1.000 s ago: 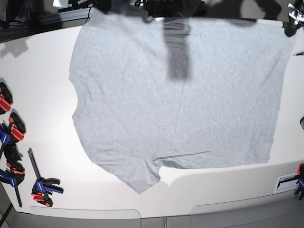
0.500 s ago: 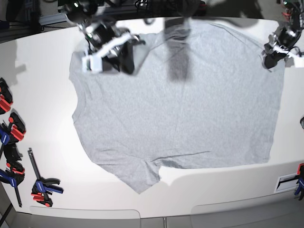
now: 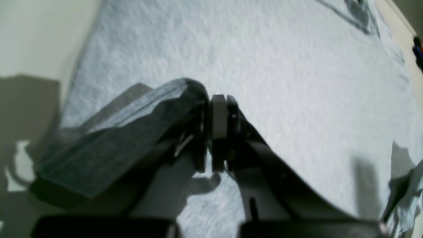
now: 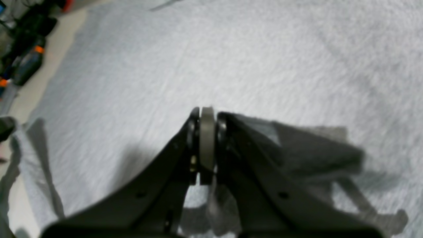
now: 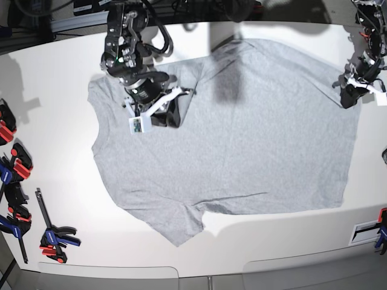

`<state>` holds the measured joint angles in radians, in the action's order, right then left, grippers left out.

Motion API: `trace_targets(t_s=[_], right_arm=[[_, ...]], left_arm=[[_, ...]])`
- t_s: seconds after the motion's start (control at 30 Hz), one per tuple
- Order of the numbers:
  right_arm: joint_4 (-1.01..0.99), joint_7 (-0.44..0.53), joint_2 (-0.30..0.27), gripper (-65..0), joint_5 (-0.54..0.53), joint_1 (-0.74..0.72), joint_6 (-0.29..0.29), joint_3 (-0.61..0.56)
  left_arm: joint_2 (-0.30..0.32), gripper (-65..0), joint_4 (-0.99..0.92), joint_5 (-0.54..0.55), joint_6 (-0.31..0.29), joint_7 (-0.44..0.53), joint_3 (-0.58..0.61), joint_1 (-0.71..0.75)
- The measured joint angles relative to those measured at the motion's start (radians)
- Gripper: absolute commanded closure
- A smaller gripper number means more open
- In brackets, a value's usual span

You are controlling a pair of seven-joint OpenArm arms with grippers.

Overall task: Fold the T-shirt properly
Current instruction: 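Lower the right gripper onto the shirt near the sleeve seam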

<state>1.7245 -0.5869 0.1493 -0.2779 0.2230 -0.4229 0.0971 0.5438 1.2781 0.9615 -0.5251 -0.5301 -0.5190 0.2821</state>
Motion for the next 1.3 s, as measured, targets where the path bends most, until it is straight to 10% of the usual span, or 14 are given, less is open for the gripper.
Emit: trace_targets(t_s=[0.6, 1.3], right_arm=[[-0.003, 0.071, 0.000, 0.0, 0.125, -0.063, 0.257, -0.002], [-0.003, 0.082, 0.000, 0.0, 0.132, -0.063, 0.260, 0.000]], left_arm=[[0.000, 0.0, 0.000, -0.158, 0.150, 0.113, -0.001, -0.056], [0.000, 0.0, 0.000, -0.158, 0.211, 0.111, -0.027, -0.061]])
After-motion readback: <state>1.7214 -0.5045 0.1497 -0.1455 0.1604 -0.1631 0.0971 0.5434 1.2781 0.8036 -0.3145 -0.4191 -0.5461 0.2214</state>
